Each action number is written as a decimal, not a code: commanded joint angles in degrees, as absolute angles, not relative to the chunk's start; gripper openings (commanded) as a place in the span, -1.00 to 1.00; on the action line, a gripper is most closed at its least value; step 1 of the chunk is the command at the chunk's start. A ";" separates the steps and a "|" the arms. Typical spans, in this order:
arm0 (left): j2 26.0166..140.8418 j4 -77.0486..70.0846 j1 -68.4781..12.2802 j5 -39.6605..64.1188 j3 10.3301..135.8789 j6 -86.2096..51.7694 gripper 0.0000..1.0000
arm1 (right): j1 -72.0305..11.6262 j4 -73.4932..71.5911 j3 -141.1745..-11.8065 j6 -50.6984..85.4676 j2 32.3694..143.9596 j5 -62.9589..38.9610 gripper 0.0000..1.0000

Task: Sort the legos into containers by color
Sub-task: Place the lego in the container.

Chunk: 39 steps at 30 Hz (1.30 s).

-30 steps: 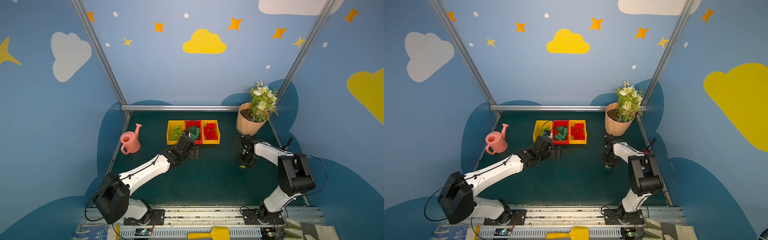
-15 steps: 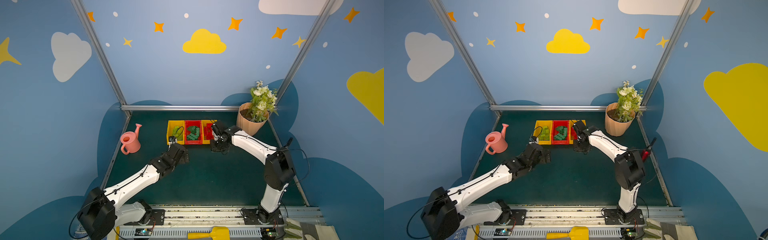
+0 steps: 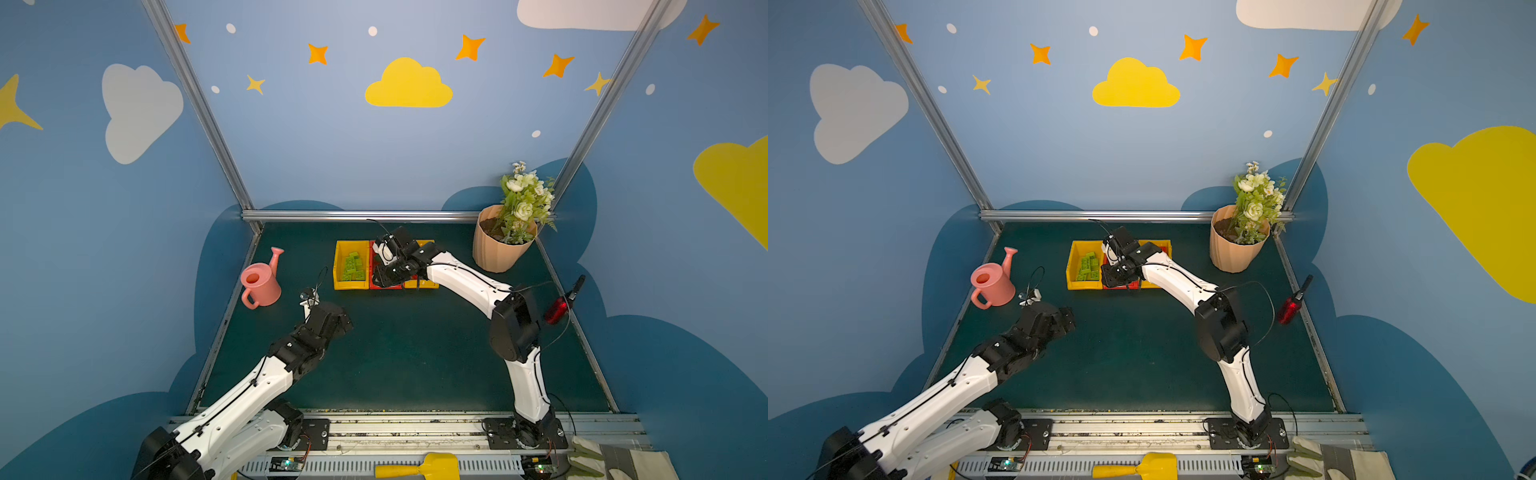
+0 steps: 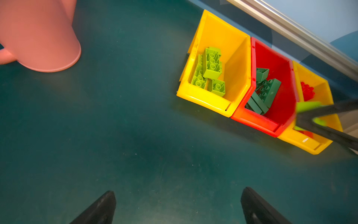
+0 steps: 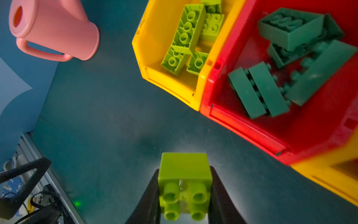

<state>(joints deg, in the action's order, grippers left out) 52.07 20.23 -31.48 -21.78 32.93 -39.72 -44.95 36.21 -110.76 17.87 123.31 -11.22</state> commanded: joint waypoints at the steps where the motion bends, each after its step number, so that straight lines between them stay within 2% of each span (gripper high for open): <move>1: 50.83 21.22 -31.07 -22.88 32.26 -40.54 1.00 | -46.16 31.66 -114.83 13.72 126.33 -12.61 -0.40; 15: 48.18 22.39 -30.32 -23.12 32.08 -41.17 1.00 | -47.07 20.17 -123.56 10.18 137.91 -10.78 -0.37; 25: 46.75 22.40 -30.02 -23.74 31.39 -41.16 1.00 | -47.03 21.61 -138.62 6.95 149.22 -4.75 -0.30; 27: 46.93 22.20 -29.97 -23.98 31.46 -41.06 1.00 | -47.02 22.91 -141.48 6.56 150.77 -4.48 -0.13; 30: 47.28 22.41 -29.90 -24.86 31.68 -40.96 1.00 | -47.02 23.12 -142.00 5.77 150.29 -5.58 0.35; 32: 47.37 22.32 -29.82 -25.47 31.86 -40.74 1.00 | -47.13 23.08 -141.17 5.69 148.52 -6.27 0.55; 39: 46.28 22.28 -29.44 -30.05 32.28 -39.65 1.00 | -47.22 20.48 -131.90 5.35 137.14 -7.15 0.69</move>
<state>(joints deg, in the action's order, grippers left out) 47.11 21.69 -29.65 -26.22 31.99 -40.62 -47.09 21.87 -133.91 5.93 144.94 -6.70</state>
